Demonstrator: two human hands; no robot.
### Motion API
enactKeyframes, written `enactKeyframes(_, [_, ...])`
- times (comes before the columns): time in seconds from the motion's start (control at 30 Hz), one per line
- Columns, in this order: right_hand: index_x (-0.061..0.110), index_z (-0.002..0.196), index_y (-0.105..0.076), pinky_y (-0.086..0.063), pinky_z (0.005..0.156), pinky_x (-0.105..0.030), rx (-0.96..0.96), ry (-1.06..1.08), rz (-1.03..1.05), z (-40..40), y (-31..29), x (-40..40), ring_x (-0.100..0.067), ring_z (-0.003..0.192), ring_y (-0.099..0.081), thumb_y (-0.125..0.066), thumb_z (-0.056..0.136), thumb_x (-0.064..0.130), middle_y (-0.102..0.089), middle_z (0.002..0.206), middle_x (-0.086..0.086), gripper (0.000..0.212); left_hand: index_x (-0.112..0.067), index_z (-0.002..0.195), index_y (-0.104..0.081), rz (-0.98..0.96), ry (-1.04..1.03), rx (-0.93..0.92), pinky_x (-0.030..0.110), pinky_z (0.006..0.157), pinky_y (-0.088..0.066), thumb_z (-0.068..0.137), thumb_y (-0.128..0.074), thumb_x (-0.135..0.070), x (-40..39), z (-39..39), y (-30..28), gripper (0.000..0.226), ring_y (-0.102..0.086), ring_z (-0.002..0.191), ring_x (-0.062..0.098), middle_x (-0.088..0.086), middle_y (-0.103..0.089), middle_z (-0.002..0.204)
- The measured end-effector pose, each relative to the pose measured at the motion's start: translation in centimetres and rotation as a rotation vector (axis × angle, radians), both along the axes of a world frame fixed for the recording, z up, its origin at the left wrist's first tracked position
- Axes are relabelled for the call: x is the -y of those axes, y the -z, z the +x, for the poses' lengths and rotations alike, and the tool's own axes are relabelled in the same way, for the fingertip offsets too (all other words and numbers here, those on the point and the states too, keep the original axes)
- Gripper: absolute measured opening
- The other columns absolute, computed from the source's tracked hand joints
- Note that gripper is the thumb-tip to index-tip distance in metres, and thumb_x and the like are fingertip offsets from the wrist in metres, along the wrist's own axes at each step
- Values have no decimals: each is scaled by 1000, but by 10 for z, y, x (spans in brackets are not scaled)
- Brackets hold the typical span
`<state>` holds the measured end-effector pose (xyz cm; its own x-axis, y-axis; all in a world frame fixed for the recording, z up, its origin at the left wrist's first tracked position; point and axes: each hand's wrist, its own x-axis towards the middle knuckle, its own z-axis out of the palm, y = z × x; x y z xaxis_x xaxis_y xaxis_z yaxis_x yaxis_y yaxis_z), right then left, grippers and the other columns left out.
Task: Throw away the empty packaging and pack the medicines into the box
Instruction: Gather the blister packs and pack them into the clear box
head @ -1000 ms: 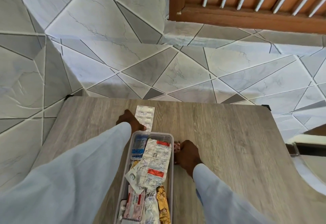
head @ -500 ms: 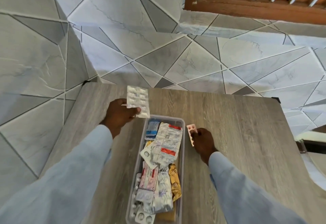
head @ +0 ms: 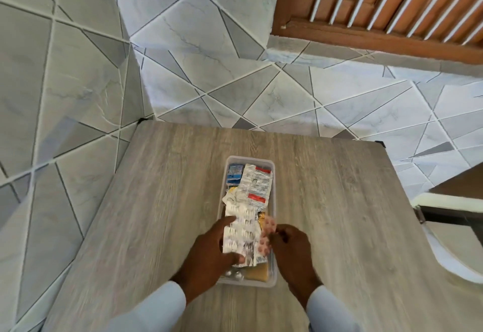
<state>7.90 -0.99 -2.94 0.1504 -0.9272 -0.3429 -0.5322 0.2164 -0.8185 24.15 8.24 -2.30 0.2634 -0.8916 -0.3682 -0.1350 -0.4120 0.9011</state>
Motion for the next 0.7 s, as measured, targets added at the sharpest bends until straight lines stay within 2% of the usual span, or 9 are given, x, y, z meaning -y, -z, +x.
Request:
enactKeyframes(0.07, [15,77,-71,-59,69,-42,-84,-42,-17,-5,7,-9,-17,69,-70,-63,86,15,-73,71,0,12,-43,138,-35,28,114,197,28,96,-50,74,-78,-26,-5,1,3,79,-59,113,4,-8,-57,134])
enactKeyframes(0.17, [17,97,-71,-55,61,-16,-75,-134,-49,-8,1,-10,4,69,-67,-68,86,20,-70,78,11,13,-43,144,-27,87,200,576,24,91,-44,79,-67,-50,-11,-2,1,76,-52,116,12,-8,-48,132])
enactKeyframes(0.23, [19,109,-65,-51,63,-13,-87,-195,-56,-8,-6,-9,1,76,-68,-69,85,26,-69,84,9,25,-43,142,-31,125,163,676,26,86,-46,77,-64,-58,-13,-6,3,74,-51,112,13,-6,-44,126])
enactKeyframes(0.3, [26,120,-58,-54,76,-28,-141,-242,-81,-10,-8,-4,-15,89,-69,-69,84,32,-71,94,0,38,-42,137,-37,141,102,678,28,85,-47,72,-65,-61,-15,-11,5,73,-48,109,13,-7,-42,119])
enactKeyframes(0.37, [22,126,-55,-55,80,-32,-148,-244,-66,-12,-5,4,-18,88,-68,-68,85,32,-71,94,-4,44,-42,134,-41,146,77,685,30,92,-45,73,-66,-59,-17,-17,7,68,-45,112,15,-7,-40,123])
enactKeyframes(0.47, [19,121,-56,-46,59,-19,-27,-168,37,-19,-7,11,-7,73,-62,-63,90,22,-65,80,2,32,-43,132,-43,139,-16,687,34,100,-40,81,-60,-56,-19,-27,10,55,-42,118,18,-6,-37,135])
enactKeyframes(0.53, [18,113,-55,-46,55,-20,10,-137,115,-20,-1,15,-11,75,-63,-62,90,20,-66,88,-1,24,-43,132,-42,143,-50,657,36,103,-39,83,-58,-54,-18,-32,13,53,-40,123,19,-6,-33,140])
enactKeyframes(0.63, [21,110,-60,-58,71,-36,20,-128,189,-21,14,23,-24,88,-67,-62,84,21,-67,106,-8,25,-43,129,-41,148,-113,589,39,103,-41,82,-63,-47,-15,-44,13,53,-42,123,18,-6,-32,140])
enactKeyframes(0.7, [23,106,-60,-60,75,-40,42,-138,237,-20,24,28,-25,89,-68,-60,81,24,-68,106,-9,25,-43,127,-41,164,-160,570,39,99,-44,79,-64,-48,-13,-45,11,54,-45,119,19,-6,-32,137])
